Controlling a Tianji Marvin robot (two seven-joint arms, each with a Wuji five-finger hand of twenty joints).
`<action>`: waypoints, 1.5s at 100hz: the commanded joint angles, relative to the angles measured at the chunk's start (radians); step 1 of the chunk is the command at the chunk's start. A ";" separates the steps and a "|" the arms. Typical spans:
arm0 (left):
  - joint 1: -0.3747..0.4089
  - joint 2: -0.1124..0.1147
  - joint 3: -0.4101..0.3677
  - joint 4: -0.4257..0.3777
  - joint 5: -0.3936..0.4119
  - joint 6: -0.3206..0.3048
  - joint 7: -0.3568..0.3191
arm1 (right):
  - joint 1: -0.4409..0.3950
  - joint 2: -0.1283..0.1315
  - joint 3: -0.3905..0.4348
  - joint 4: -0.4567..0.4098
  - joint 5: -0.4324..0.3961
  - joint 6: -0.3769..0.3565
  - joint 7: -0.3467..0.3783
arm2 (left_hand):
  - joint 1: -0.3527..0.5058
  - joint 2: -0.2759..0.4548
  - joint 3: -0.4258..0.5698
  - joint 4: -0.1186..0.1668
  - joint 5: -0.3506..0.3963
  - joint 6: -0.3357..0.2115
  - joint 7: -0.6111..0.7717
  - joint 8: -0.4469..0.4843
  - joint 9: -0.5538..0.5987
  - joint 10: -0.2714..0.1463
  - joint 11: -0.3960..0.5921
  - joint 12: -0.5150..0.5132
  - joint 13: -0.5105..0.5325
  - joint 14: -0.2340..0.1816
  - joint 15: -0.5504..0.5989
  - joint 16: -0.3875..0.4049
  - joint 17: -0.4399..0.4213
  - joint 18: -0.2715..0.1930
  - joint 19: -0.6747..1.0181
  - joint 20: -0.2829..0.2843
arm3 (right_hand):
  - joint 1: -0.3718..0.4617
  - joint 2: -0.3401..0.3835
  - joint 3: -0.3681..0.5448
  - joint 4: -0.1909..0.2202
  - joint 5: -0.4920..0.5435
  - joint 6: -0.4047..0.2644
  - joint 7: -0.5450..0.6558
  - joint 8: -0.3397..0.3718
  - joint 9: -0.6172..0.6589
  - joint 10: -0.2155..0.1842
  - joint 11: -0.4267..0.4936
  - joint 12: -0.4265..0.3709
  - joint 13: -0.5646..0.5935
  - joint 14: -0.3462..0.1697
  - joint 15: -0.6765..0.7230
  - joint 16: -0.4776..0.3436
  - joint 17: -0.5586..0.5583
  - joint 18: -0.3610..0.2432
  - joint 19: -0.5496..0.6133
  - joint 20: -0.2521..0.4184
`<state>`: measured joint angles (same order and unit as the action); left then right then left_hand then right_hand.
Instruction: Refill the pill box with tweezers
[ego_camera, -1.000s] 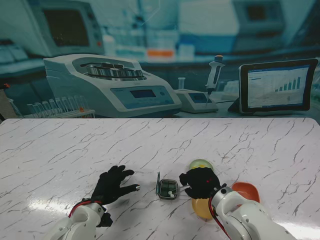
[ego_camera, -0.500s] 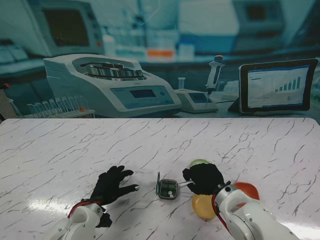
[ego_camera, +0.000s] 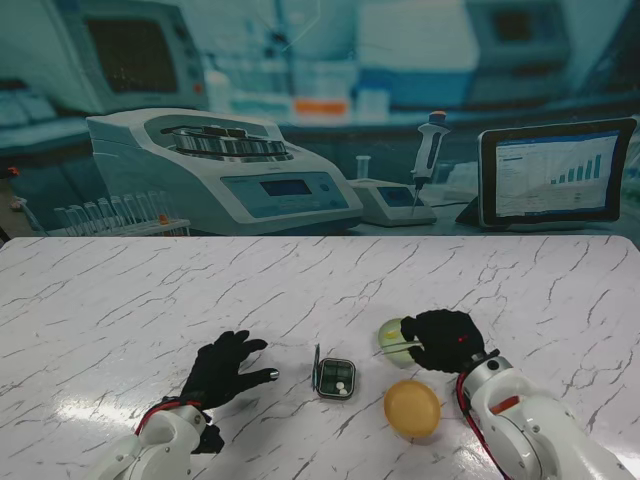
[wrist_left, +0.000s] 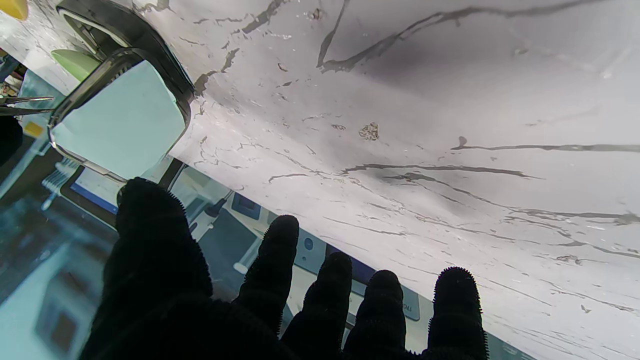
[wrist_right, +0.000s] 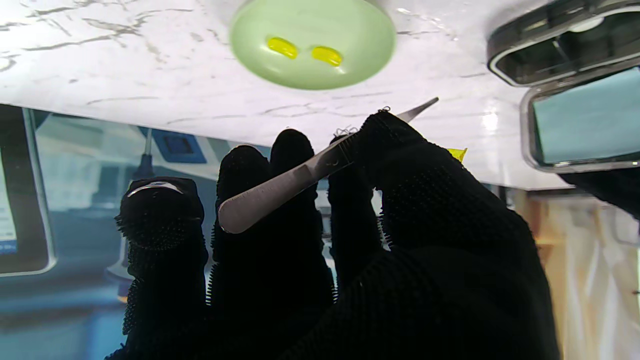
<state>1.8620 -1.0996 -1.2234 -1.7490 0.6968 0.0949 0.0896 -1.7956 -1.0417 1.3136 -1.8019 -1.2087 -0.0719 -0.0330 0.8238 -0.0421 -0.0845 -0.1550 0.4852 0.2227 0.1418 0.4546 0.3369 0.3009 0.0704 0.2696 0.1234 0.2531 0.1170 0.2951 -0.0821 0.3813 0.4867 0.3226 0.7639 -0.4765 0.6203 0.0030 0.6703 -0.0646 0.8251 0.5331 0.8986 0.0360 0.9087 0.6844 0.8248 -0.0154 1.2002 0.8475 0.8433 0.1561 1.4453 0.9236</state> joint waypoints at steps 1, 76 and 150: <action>-0.002 -0.004 0.005 -0.004 -0.002 -0.023 -0.014 | 0.002 -0.003 0.006 0.020 0.006 0.003 0.000 | -0.018 0.037 0.011 0.034 -0.020 -0.031 -0.010 -0.015 -0.029 0.004 -0.017 -0.012 -0.039 -0.010 -0.022 0.000 -0.009 0.009 -0.035 0.018 | 0.025 0.031 0.026 -0.015 0.029 -0.052 0.049 0.030 0.017 0.022 0.021 0.008 0.009 -0.022 0.026 0.021 0.010 -0.509 0.037 0.010; -0.035 0.000 0.015 -0.012 0.000 0.002 -0.048 | 0.178 0.005 -0.068 0.193 0.032 0.035 0.029 | -0.022 0.034 0.011 0.034 -0.023 -0.035 -0.010 -0.016 -0.029 0.003 -0.016 -0.012 -0.040 -0.010 -0.023 -0.001 -0.009 0.009 -0.034 0.018 | 0.030 0.029 0.032 -0.018 0.017 -0.075 0.037 0.032 0.001 0.008 0.008 0.004 -0.015 -0.025 0.006 0.017 -0.018 -0.500 0.019 0.003; -0.030 0.000 0.008 -0.018 -0.007 0.011 -0.054 | 0.263 0.011 -0.163 0.262 0.032 0.070 0.059 | -0.022 0.037 0.011 0.034 -0.023 -0.034 -0.011 -0.016 -0.030 0.003 -0.016 -0.012 -0.040 -0.010 -0.023 -0.001 -0.009 0.008 -0.035 0.016 | 0.031 0.028 0.046 -0.021 0.007 -0.086 0.037 0.041 -0.009 -0.001 0.000 0.010 -0.030 -0.028 -0.002 0.018 -0.033 -0.495 0.008 0.006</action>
<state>1.8248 -1.0964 -1.2156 -1.7644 0.6961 0.1219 0.0464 -1.5327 -1.0288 1.1584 -1.5412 -1.1768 -0.0061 0.0181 0.8237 -0.0420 -0.0845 -0.1550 0.4852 0.2221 0.1382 0.4544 0.3369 0.3009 0.0704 0.2695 0.1234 0.2531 0.1170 0.2951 -0.0821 0.3813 0.4867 0.3227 0.7625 -0.4765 0.6212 0.0030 0.6689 -0.0876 0.8252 0.5343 0.8908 0.0305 0.9078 0.6843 0.8122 -0.0154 1.1999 0.8476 0.8129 0.1561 1.4432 0.9236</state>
